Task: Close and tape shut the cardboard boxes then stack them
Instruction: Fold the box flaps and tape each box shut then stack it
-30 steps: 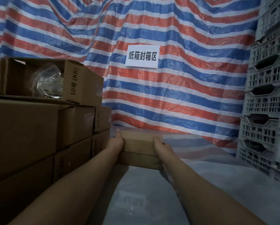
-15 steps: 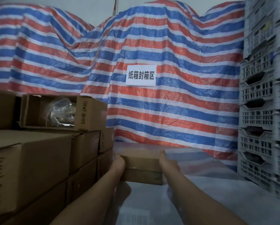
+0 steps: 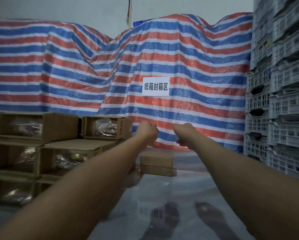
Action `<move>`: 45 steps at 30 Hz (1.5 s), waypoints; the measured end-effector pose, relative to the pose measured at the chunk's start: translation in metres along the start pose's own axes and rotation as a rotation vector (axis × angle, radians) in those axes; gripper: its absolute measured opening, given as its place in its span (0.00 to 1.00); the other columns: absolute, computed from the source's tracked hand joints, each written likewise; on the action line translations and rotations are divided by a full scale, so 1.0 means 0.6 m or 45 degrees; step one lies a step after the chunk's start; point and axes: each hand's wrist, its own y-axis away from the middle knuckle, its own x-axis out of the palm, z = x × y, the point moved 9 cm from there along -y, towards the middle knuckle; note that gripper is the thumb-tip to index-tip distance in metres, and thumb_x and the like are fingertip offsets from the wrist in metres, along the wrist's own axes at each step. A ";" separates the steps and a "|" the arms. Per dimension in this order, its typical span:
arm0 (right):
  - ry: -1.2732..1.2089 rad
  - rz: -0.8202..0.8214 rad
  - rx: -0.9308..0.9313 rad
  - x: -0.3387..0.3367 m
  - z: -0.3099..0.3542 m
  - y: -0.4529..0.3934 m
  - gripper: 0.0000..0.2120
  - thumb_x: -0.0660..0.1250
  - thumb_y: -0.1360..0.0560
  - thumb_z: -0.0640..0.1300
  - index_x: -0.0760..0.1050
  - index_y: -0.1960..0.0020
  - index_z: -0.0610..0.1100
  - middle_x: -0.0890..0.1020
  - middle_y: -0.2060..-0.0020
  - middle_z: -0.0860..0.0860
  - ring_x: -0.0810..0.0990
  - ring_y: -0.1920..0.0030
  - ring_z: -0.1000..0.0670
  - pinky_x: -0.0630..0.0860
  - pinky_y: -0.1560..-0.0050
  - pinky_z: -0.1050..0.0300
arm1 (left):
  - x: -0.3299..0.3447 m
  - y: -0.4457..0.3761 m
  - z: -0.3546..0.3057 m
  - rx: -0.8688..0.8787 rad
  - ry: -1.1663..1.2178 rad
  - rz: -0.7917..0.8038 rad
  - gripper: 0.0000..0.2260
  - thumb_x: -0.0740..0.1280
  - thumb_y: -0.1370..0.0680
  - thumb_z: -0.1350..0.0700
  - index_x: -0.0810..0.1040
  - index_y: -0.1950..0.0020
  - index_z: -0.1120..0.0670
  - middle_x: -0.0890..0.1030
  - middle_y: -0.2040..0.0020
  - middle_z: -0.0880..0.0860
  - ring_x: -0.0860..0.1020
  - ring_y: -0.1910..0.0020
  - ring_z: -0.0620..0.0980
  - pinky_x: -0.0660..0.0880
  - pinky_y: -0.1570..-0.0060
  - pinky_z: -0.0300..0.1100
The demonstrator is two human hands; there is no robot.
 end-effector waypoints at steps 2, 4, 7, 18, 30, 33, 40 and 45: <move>-0.024 0.018 -0.038 -0.009 0.050 0.044 0.08 0.60 0.21 0.42 0.67 0.58 0.41 0.69 0.65 0.46 0.70 0.70 0.49 0.69 0.73 0.62 | -0.049 0.025 -0.052 0.042 -0.091 -0.065 0.14 0.57 0.16 0.54 0.77 0.52 0.61 0.80 0.55 0.58 0.80 0.55 0.56 0.79 0.53 0.47; -0.027 0.043 -0.088 -0.012 0.088 0.083 0.07 0.59 0.22 0.40 0.65 0.58 0.43 0.64 0.68 0.47 0.62 0.71 0.49 0.63 0.74 0.63 | -0.096 0.046 -0.091 0.080 -0.185 -0.123 0.17 0.56 0.16 0.51 0.78 0.53 0.61 0.79 0.60 0.56 0.78 0.63 0.53 0.74 0.62 0.43; -0.026 0.092 -0.149 -0.013 0.134 0.135 0.09 0.58 0.22 0.39 0.64 0.60 0.43 0.60 0.71 0.49 0.57 0.72 0.50 0.59 0.76 0.63 | -0.157 0.077 -0.134 0.135 -0.219 -0.107 0.18 0.59 0.17 0.52 0.81 0.57 0.61 0.81 0.67 0.53 0.77 0.71 0.48 0.72 0.70 0.38; 0.014 0.202 -0.387 -0.020 0.247 0.225 0.06 0.58 0.20 0.41 0.69 0.56 0.42 0.67 0.71 0.48 0.63 0.74 0.51 0.67 0.69 0.59 | -0.311 0.137 -0.190 0.276 -0.137 -0.167 0.08 0.71 0.22 0.54 0.82 0.58 0.58 0.85 0.62 0.49 0.78 0.76 0.41 0.71 0.78 0.33; 0.234 0.232 -0.482 0.063 0.281 0.192 0.18 0.60 0.18 0.47 0.73 0.34 0.37 0.73 0.33 0.42 0.75 0.43 0.47 0.72 0.40 0.46 | -0.403 0.105 -0.156 0.326 -0.346 -0.297 0.11 0.67 0.20 0.53 0.82 0.57 0.59 0.84 0.61 0.53 0.81 0.68 0.50 0.75 0.70 0.39; 0.356 0.222 -0.532 0.097 0.293 0.166 0.20 0.60 0.19 0.50 0.72 0.34 0.37 0.75 0.36 0.41 0.76 0.44 0.45 0.73 0.43 0.47 | -0.432 0.080 -0.124 0.277 -0.501 -0.400 0.19 0.60 0.17 0.47 0.80 0.57 0.59 0.81 0.64 0.55 0.77 0.69 0.50 0.73 0.71 0.41; 0.549 0.152 -0.598 0.177 0.309 0.079 0.34 0.64 0.20 0.55 0.58 0.21 0.40 0.67 0.24 0.42 0.69 0.29 0.40 0.69 0.43 0.51 | -0.463 -0.003 -0.050 0.146 -0.798 -0.478 0.27 0.53 0.17 0.41 0.80 0.56 0.60 0.82 0.64 0.56 0.81 0.67 0.53 0.80 0.58 0.48; 0.765 0.144 -0.627 0.269 0.280 0.018 0.30 0.66 0.22 0.56 0.65 0.26 0.43 0.72 0.30 0.43 0.72 0.32 0.40 0.71 0.33 0.46 | -0.450 -0.077 0.001 0.252 -0.886 -0.411 0.07 0.66 0.19 0.56 0.80 0.49 0.59 0.81 0.53 0.54 0.80 0.58 0.51 0.81 0.55 0.47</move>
